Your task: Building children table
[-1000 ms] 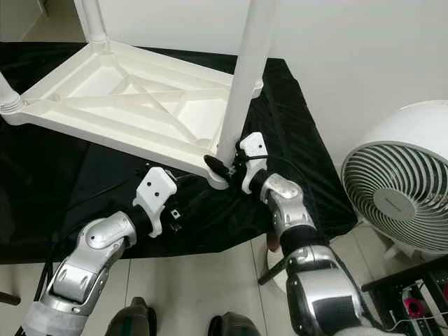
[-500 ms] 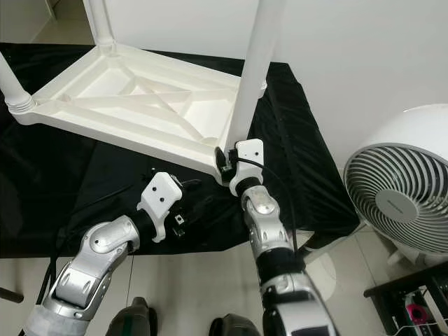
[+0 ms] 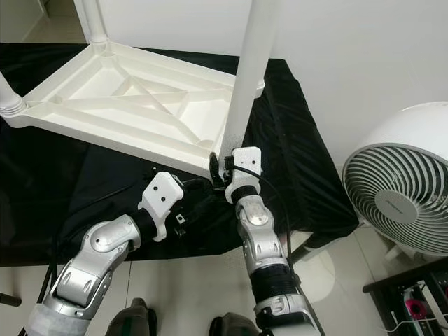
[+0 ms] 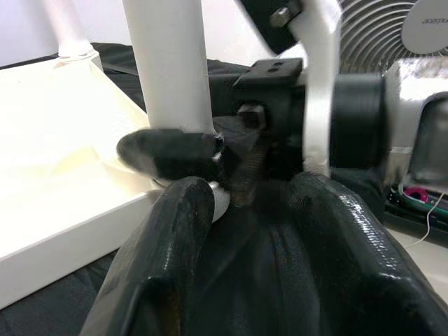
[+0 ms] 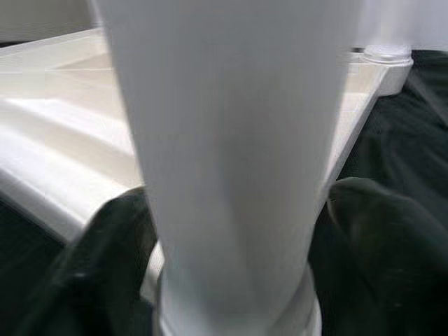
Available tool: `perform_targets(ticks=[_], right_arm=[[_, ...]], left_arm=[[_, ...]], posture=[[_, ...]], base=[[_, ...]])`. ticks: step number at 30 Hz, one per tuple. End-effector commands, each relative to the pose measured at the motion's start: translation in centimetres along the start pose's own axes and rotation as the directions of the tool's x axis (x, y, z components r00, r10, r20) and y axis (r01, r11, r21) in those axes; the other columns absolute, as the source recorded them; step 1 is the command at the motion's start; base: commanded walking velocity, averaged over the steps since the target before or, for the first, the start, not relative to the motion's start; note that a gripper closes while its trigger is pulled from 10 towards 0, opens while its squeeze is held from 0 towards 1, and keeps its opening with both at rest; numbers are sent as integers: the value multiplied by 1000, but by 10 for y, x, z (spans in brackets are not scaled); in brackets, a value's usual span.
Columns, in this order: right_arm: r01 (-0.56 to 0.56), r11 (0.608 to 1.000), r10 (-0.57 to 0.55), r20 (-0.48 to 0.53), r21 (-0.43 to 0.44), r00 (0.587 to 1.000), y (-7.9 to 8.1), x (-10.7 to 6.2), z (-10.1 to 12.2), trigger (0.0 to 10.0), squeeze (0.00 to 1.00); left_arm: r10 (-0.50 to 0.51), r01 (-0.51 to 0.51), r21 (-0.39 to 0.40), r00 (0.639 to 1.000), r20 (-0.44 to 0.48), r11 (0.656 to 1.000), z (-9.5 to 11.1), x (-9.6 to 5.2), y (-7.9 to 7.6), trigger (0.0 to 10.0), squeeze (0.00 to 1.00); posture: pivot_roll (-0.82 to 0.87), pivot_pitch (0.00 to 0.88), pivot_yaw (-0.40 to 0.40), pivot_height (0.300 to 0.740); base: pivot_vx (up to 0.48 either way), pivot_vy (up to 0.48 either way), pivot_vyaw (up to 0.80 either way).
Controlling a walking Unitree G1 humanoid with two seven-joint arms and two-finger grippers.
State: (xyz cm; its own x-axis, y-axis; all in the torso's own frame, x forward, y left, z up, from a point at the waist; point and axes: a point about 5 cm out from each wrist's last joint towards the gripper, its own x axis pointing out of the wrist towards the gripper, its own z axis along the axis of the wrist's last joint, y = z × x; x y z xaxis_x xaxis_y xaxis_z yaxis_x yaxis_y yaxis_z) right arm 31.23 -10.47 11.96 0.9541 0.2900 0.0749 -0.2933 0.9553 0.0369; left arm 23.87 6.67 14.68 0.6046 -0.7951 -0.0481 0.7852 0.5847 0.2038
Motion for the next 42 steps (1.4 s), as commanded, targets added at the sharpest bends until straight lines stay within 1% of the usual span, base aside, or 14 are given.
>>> perform_targets(ticks=[1,2,3,4,5,12,17,24,25,26,29,30,40,42], right_arm=[[-76,997,76,-17,4,997,-3,-2,0,10000,1000],[-126,992,126,-30,-2,992,-4,-3,0,10000,863],[-126,992,126,-30,-2,992,-4,-3,0,10000,863],[-175,984,175,-42,-18,984,-7,-4,1,10000,114],[-227,973,225,-48,-43,973,-9,-4,1,10000,0],[-379,916,369,-95,-129,925,-23,-1,4,10000,0],[-522,835,503,-142,-172,852,-24,16,8,10000,0],[-552,819,531,-160,-154,832,-18,26,6,10000,0],[-562,817,544,-154,-130,825,-14,28,5,4549,0],[-570,815,555,-150,-99,819,-9,30,3,1686,0],[-573,815,557,-150,-91,817,-9,31,3,1686,0],[-579,811,564,-152,-86,812,-8,31,1,0,0],[-552,831,540,-134,-75,831,-15,27,-6,0,0],[-532,843,521,-131,-81,844,-17,27,-7,941,0]], left_arm=[[39,-39,-6,999,-2,999,-2,2,0,10000,0],[40,-40,-6,999,-2,999,-1,2,0,10000,0],[40,-40,-6,999,-2,999,-1,2,0,10000,0],[42,-42,-6,999,-2,999,-1,2,1,10000,0],[42,-42,-6,999,-1,999,-1,2,1,10000,0],[42,-42,-6,999,-2,999,-1,2,2,10000,0],[48,-48,0,999,-2,999,0,3,4,10000,0],[55,-55,5,999,-4,998,0,2,5,10000,0],[59,-59,6,998,-6,998,0,2,5,10000,0],[63,-63,7,998,-8,998,1,1,5,10000,0],[64,-64,7,998,-8,998,1,1,5,10000,0],[65,-65,7,998,-9,998,1,1,5,10000,0],[64,-64,5,998,-16,998,0,-2,5,10000,0],[61,-61,5,998,-16,998,0,-1,4,10000,0]], posture=[[42,10,-73,740],[42,12,-73,740],[42,12,-73,740],[40,13,-72,740],[39,14,-70,740],[37,21,-65,740],[47,25,-64,740],[56,29,-66,740],[65,33,-70,740],[69,37,-71,740],[69,37,-71,740],[71,38,-71,740],[69,45,-62,740],[65,47,-60,740]], base=[[0,0,0],[0,0,0],[0,0,0],[0,0,0],[0,0,0],[0,0,0],[0,0,0],[0,0,0],[0,0,0],[0,0,0],[0,0,0],[0,0,0],[0,0,0],[0,0,0]])
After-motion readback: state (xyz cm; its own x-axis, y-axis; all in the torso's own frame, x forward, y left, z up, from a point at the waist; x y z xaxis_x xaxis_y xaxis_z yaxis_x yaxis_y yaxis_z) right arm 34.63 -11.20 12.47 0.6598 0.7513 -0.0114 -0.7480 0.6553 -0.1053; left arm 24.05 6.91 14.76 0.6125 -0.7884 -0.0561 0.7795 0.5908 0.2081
